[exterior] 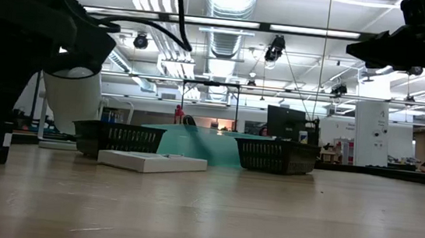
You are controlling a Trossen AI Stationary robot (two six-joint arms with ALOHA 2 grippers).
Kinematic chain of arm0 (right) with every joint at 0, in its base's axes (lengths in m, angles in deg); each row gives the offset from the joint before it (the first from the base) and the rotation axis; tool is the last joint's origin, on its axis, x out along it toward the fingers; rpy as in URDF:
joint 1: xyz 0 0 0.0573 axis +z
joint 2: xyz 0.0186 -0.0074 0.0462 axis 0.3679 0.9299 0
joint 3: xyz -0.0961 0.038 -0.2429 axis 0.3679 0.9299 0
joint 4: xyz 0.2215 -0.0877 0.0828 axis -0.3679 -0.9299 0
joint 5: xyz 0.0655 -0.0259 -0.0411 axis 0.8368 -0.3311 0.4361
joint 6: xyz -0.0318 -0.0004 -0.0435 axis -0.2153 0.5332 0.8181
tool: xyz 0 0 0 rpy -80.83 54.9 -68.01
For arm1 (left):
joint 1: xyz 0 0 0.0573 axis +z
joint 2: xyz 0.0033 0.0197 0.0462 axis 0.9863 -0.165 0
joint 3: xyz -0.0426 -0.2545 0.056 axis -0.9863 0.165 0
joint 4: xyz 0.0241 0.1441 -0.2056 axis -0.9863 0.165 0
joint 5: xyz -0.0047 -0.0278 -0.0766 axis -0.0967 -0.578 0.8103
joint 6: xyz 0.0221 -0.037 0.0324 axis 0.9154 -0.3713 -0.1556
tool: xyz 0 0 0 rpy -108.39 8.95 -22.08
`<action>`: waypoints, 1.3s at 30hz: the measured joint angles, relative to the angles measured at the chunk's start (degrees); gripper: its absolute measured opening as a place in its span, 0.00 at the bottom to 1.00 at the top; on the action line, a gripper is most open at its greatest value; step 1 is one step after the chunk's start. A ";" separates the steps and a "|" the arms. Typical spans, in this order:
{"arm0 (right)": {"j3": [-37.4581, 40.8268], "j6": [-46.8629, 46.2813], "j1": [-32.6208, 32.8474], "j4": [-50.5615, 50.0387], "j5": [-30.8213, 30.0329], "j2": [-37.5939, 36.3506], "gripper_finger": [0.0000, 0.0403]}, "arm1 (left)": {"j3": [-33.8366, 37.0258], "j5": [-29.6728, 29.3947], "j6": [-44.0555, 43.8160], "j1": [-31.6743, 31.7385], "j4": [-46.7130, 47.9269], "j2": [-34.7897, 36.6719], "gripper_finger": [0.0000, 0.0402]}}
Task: Pick and place items into bin
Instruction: Put the black charger adapter into the left black bin
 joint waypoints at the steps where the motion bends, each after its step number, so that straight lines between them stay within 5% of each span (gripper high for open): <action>1: 0.00 0.00 0.00 0.00 -0.02 0.00 0.18 | 0.00 -0.18 0.07 0.00 -0.22 -0.02 0.48; 26: 0.02 -0.04 -0.01 -0.01 0.00 0.66 0.19 | 6.63 0.47 10.67 0.00 -5.04 -0.07 0.48; 35: 0.02 -0.04 -0.02 0.00 -0.02 0.70 0.19 | 7.04 0.58 10.22 0.00 -5.09 0.00 0.34; 39: 0.02 0.02 0.00 0.00 -0.02 0.68 0.17 | 7.04 0.31 10.10 0.11 -5.13 0.00 0.36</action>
